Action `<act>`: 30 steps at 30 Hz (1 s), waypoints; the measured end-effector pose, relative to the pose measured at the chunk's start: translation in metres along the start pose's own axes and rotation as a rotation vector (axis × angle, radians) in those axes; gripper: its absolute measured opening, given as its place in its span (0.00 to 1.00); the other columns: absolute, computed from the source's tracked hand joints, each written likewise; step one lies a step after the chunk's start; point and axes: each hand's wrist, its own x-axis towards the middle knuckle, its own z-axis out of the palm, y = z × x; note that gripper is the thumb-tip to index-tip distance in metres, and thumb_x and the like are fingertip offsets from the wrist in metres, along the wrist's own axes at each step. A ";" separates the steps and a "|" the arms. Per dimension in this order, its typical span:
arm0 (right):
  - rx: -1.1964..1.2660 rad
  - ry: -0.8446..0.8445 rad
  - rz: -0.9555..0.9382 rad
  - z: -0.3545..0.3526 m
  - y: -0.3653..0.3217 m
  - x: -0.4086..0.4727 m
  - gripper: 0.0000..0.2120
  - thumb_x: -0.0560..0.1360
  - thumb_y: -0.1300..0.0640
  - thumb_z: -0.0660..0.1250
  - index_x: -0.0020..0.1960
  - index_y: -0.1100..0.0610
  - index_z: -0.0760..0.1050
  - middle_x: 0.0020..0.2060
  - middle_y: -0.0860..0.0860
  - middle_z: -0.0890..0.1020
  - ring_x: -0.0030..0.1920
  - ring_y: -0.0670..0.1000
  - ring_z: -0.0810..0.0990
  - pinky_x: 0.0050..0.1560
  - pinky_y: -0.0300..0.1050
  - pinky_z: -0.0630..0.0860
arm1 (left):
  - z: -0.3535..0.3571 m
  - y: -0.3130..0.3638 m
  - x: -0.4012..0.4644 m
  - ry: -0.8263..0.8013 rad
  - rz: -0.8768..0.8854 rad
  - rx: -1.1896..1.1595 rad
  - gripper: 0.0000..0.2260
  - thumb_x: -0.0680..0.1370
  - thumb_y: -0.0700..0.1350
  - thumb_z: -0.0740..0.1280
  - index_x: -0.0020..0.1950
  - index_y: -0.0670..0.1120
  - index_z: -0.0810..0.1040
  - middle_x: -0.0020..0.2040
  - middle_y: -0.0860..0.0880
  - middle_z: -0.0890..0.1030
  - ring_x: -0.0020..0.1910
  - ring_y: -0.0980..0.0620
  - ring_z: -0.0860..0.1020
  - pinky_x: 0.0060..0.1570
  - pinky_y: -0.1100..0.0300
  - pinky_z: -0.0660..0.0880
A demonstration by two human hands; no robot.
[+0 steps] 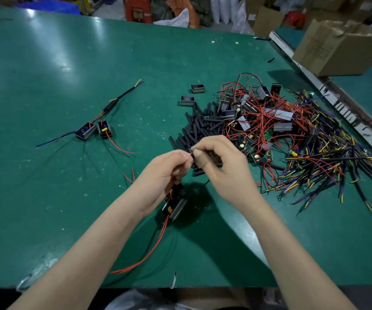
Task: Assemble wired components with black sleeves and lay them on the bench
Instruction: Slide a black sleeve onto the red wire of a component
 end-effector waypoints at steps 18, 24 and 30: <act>0.302 -0.260 0.571 -0.008 -0.015 0.009 0.13 0.75 0.61 0.62 0.34 0.52 0.77 0.31 0.43 0.79 0.38 0.42 0.76 0.47 0.45 0.71 | -0.012 0.009 -0.007 -0.063 0.322 0.716 0.10 0.77 0.46 0.59 0.36 0.49 0.72 0.31 0.55 0.72 0.36 0.60 0.69 0.38 0.69 0.64; 0.433 -0.277 0.575 -0.014 -0.018 0.015 0.11 0.79 0.58 0.63 0.41 0.52 0.80 0.35 0.43 0.83 0.40 0.38 0.80 0.43 0.30 0.71 | -0.011 0.014 -0.006 0.020 0.224 0.472 0.11 0.77 0.45 0.59 0.34 0.48 0.72 0.29 0.57 0.71 0.30 0.62 0.66 0.35 0.70 0.64; 0.309 -0.229 0.199 -0.019 -0.012 0.008 0.09 0.76 0.61 0.66 0.54 0.50 0.77 0.49 0.51 0.80 0.49 0.45 0.79 0.52 0.41 0.76 | -0.014 0.012 0.000 -0.043 0.077 0.180 0.13 0.73 0.46 0.58 0.28 0.52 0.72 0.26 0.57 0.65 0.27 0.59 0.62 0.29 0.66 0.60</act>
